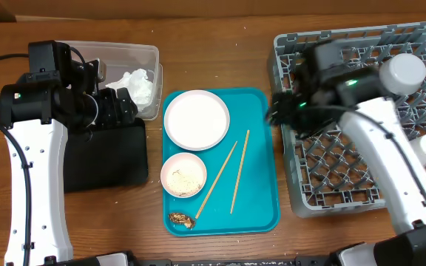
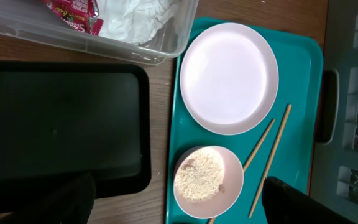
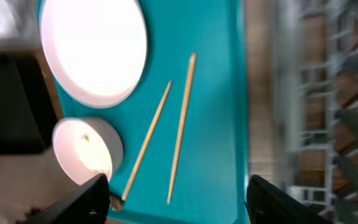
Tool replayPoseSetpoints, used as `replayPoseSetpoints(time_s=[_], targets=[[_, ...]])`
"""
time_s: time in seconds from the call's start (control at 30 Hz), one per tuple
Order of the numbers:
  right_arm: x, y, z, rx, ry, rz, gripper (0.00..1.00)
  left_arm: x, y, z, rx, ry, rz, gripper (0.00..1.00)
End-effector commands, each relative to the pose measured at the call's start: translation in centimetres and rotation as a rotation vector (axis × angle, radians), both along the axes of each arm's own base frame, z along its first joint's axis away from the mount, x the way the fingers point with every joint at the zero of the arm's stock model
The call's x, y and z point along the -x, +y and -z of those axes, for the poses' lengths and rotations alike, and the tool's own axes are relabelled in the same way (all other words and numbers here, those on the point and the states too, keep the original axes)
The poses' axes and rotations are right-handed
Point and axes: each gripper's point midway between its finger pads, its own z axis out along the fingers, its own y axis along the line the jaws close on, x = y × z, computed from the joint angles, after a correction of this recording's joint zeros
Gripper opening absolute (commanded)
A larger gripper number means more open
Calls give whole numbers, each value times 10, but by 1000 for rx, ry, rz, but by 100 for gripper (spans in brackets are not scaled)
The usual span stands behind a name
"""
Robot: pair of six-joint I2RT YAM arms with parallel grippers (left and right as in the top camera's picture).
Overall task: Sort waste into correct bins and load items into the dishwasher
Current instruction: 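Reach the right gripper to the chopsticks on the teal tray and grasp one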
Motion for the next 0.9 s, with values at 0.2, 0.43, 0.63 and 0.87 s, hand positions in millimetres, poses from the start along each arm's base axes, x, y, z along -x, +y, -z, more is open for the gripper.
replayPoseSetpoints(time_s=[0.2, 0.43, 0.63, 0.87], targets=[[55, 63, 99, 96, 179, -94, 72, -1, 1, -2, 0, -2, -8, 87], [70, 66, 155, 272, 251, -63, 70, 0, 1, -1, 1, 3, -8, 88], [74, 64, 181, 313, 311, -44, 56, 0, 1, 0, 0, 6, -8, 88], [75, 63, 192, 329, 331, -42, 31, 0, 1, 0, 1, 7, -8, 88]])
